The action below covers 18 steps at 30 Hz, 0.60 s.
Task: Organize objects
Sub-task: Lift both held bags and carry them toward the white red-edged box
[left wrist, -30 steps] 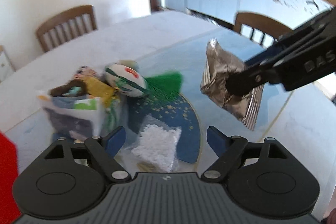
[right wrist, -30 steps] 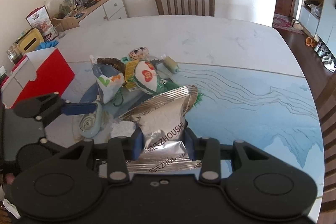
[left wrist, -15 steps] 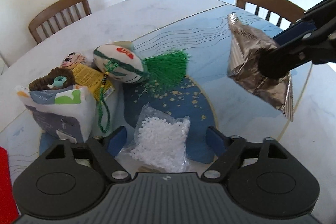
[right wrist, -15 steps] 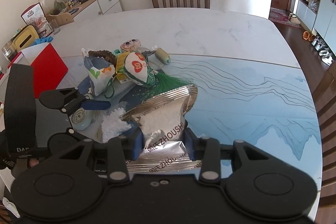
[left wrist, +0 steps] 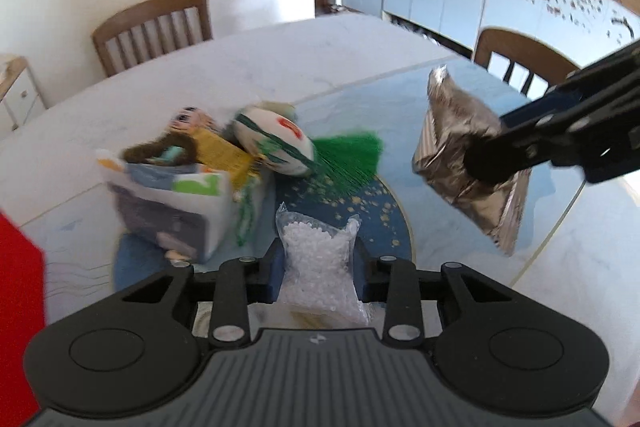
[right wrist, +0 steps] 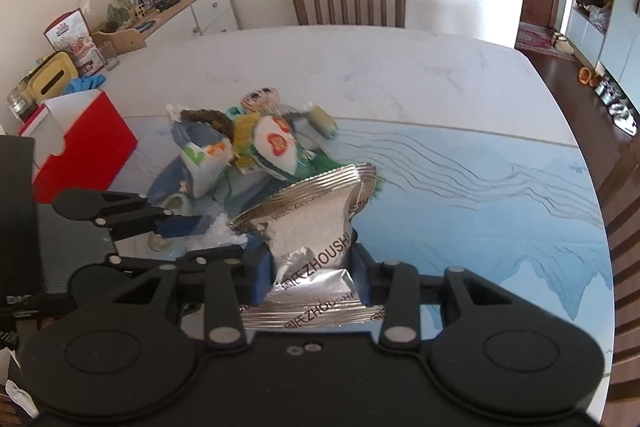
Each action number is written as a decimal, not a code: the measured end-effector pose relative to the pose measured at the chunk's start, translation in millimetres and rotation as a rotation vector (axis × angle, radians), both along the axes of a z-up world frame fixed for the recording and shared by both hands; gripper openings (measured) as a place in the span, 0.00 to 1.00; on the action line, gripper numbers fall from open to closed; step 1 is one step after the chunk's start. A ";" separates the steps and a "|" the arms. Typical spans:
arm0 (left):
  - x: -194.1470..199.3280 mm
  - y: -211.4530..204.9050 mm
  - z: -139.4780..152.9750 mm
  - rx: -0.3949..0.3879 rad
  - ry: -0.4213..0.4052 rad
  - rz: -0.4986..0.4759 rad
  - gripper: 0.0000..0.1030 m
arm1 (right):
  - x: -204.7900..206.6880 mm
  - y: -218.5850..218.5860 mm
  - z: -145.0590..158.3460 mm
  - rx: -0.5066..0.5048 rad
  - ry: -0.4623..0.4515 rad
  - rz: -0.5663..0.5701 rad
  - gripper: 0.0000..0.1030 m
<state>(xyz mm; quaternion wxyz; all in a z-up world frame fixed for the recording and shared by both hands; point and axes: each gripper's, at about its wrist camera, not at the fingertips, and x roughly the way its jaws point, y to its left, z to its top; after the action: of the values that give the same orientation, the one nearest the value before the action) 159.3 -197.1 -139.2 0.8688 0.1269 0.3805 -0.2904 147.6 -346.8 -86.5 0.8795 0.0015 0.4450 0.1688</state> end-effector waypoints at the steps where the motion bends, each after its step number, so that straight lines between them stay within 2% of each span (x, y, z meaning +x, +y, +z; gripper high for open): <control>1: -1.2 6.3 6.6 -0.012 0.001 0.011 0.32 | -0.5 4.3 4.2 0.003 -0.005 0.008 0.38; 8: -5.9 60.3 52.2 -0.049 -0.013 0.114 0.32 | -1.7 47.0 31.9 0.013 -0.043 0.079 0.38; 18: -8.1 167.7 82.0 -0.046 -0.004 0.280 0.32 | -0.6 143.9 60.4 0.058 -0.062 0.206 0.38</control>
<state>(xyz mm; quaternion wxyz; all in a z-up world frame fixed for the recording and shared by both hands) 151.3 -29.4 -57.3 0.9042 0.0531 0.3862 -0.1748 146.9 -203.0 -26.1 0.8705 -0.0239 0.4101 0.2711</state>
